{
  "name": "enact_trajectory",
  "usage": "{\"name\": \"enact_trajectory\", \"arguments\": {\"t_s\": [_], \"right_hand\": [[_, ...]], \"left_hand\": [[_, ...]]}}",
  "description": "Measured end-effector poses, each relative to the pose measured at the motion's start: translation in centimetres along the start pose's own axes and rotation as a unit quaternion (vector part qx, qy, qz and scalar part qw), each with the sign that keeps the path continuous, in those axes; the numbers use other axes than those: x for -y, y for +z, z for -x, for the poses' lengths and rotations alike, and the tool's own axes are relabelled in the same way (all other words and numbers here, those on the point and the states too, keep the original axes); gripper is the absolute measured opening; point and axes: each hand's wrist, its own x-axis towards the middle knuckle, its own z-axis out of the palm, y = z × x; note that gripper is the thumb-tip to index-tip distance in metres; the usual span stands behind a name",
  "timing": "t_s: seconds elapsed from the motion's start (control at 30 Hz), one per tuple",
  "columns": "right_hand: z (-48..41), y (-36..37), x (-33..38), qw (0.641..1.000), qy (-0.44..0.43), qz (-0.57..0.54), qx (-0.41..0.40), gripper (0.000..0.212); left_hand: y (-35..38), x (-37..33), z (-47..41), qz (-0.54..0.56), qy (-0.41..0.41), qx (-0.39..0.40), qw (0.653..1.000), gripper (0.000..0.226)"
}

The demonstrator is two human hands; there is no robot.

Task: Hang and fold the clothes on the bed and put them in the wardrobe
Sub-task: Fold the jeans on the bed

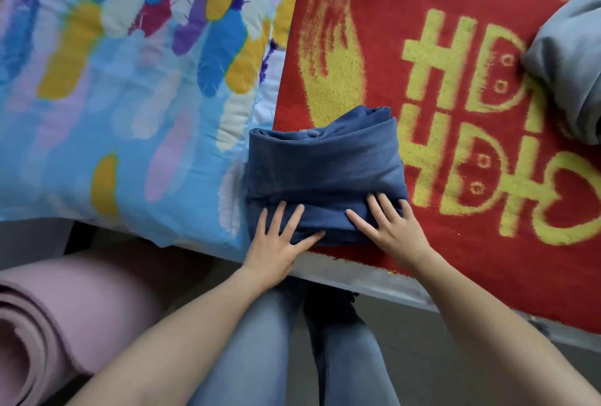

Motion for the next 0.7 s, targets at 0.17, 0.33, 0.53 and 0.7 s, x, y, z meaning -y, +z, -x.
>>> {"name": "enact_trajectory", "arguments": {"t_s": [0.17,0.33,0.53,0.7], "right_hand": [[-2.1,-3.8,-0.7,0.996,0.051,-0.068,-0.007,0.073],[-3.2,-7.7,-2.1,0.957,0.105,-0.207,0.173,0.071],[-5.0,-11.2,-3.5,0.919,0.155,-0.309,0.191,0.069],[-5.5,-13.4,-4.0,0.934,0.171,-0.245,0.196,0.07]], "left_hand": [[-2.3,-0.4,-0.8,0.054,-0.069,-0.007,0.996,0.086],[-4.2,-0.5,-2.4,0.091,-0.148,-0.114,0.978,0.089],[-7.2,2.5,-5.2,0.082,-0.135,-0.237,0.959,0.037],[-11.8,5.2,-5.9,0.105,-0.074,-0.199,0.972,0.079]]}}
